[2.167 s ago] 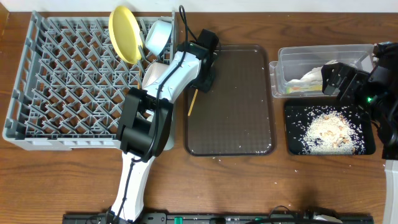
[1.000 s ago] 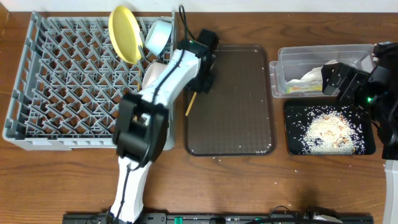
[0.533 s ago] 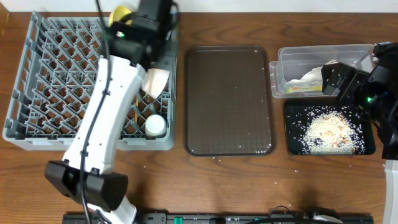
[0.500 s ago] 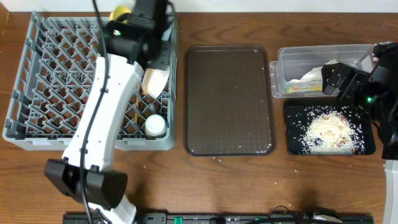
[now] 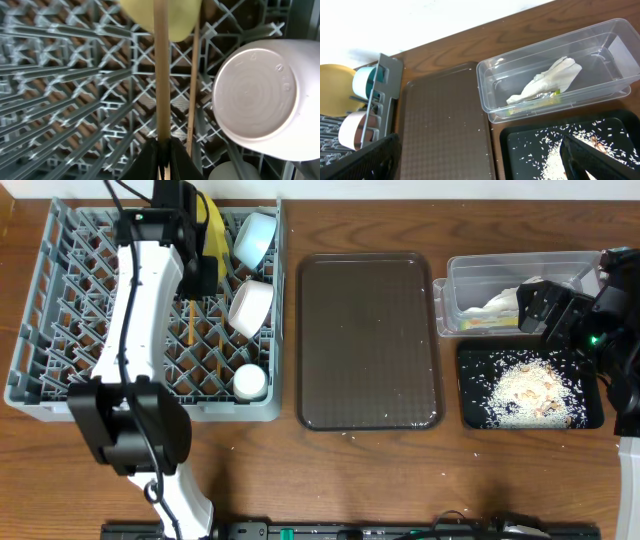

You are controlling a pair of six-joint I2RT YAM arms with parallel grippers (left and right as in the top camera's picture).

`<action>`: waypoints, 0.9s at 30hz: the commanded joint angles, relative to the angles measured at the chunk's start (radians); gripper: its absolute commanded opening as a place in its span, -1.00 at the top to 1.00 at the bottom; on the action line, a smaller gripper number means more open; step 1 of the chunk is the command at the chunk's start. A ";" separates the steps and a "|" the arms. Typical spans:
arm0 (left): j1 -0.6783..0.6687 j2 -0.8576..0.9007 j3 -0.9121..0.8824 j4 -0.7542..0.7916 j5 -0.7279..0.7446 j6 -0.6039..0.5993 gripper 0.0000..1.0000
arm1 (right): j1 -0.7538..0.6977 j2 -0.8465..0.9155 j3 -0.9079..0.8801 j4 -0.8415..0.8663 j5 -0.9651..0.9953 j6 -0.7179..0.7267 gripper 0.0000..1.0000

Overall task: Sort waste into correct bins and load items into the dishwasher
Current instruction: 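Release the chopstick and pull the left gripper back out of the rack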

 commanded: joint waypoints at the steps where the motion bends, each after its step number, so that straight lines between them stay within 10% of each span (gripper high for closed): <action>1: -0.003 0.047 -0.011 -0.003 0.032 0.027 0.85 | -0.010 0.000 0.006 -0.001 -0.003 0.012 -0.99; 10: -0.003 0.064 -0.011 -0.003 0.032 0.026 0.14 | -0.010 0.000 0.006 -0.001 -0.003 0.012 -0.98; 22: -0.004 -0.080 0.017 -0.122 0.032 -0.060 0.00 | -0.010 0.000 0.006 -0.001 -0.003 0.012 -0.99; 27: -0.004 -0.281 0.016 -0.191 0.033 -0.119 -0.65 | -0.010 0.000 0.006 -0.001 -0.003 0.012 -0.99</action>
